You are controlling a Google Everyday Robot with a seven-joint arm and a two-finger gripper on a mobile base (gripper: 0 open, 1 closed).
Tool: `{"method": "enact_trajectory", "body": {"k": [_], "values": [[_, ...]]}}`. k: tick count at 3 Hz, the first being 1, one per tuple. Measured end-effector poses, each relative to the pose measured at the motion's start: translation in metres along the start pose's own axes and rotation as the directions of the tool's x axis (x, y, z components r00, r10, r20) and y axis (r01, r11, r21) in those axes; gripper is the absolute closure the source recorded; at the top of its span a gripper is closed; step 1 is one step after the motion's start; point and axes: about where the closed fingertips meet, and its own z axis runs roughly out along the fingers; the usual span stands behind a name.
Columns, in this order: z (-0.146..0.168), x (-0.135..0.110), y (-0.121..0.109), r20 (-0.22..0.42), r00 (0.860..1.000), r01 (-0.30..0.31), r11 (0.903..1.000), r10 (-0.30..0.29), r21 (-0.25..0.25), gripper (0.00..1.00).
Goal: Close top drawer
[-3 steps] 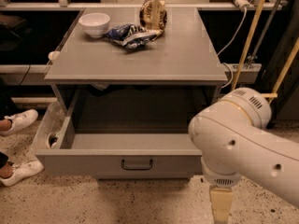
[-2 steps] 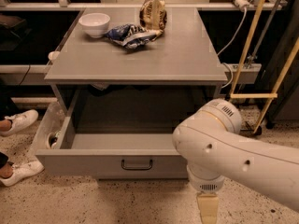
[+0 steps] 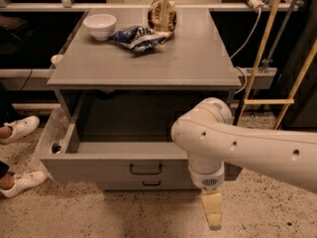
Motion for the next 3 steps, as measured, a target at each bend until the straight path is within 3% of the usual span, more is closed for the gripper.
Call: {"method": "enact_trajectory", "body": {"k": [2,3], "values": [[-0.023,0.069,-0.080,0.015,0.995,-0.099,0.9928,0.100,-0.067,0.00],[0.003,0.100,-0.114,0.034,0.988,-0.142,0.9707,0.151,-0.194,0.00]]}}
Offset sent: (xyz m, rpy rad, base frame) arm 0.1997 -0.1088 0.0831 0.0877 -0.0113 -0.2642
